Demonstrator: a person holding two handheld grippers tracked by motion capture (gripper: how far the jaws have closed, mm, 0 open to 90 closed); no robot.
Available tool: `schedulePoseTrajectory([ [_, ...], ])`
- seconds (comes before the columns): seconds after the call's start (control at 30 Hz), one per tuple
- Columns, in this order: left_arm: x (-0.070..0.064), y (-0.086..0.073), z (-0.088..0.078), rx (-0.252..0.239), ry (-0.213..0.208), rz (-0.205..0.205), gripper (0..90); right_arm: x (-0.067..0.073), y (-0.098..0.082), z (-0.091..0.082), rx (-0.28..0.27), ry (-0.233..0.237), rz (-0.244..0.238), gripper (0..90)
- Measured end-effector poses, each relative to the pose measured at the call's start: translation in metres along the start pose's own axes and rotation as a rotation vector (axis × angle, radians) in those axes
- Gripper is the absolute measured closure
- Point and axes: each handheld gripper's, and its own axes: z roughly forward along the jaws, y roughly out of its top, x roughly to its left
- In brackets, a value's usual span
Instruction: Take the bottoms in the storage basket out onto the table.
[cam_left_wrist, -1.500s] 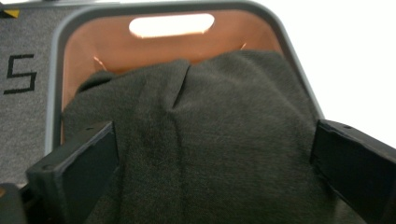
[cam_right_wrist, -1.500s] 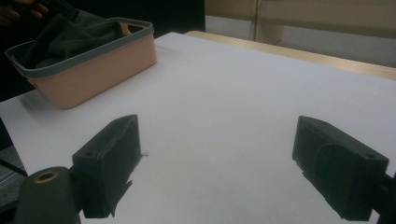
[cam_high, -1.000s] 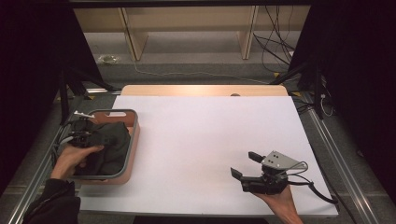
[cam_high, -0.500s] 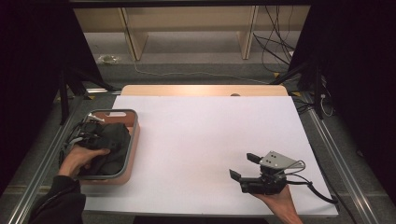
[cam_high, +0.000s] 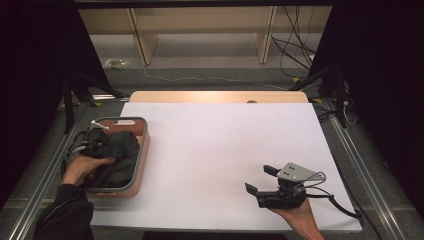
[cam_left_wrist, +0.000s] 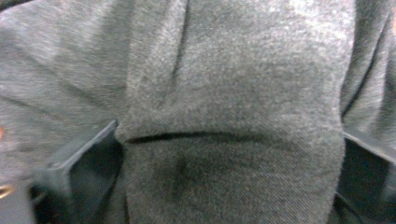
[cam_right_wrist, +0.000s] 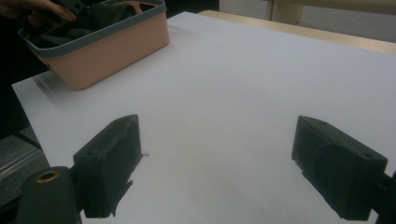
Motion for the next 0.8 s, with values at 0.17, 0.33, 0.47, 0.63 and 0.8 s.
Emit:
schedulePoseTrajectory([
  [0.17,-0.002,-0.001,-0.003,-0.019,0.041,0.028,19.7,0.0,0.0,0.0,0.0,-0.001,0.002,16.7],
  [0.33,-0.002,-0.001,-0.007,-0.061,0.042,0.038,40.7,0.0,0.0,0.001,0.004,0.001,0.005,16.8],
  [0.47,-0.001,0.0,-0.01,-0.11,0.033,0.056,55.7,0.0,0.001,0.0,0.002,0.003,0.009,16.9],
  [0.63,-0.009,-0.001,-0.014,-0.226,-0.005,0.185,60.4,-0.001,0.001,0.0,0.007,0.004,0.013,17.0],
  [0.8,-0.007,0.003,-0.014,-0.207,-0.005,0.118,51.3,-0.001,0.001,0.001,0.006,0.006,0.011,17.1],
])
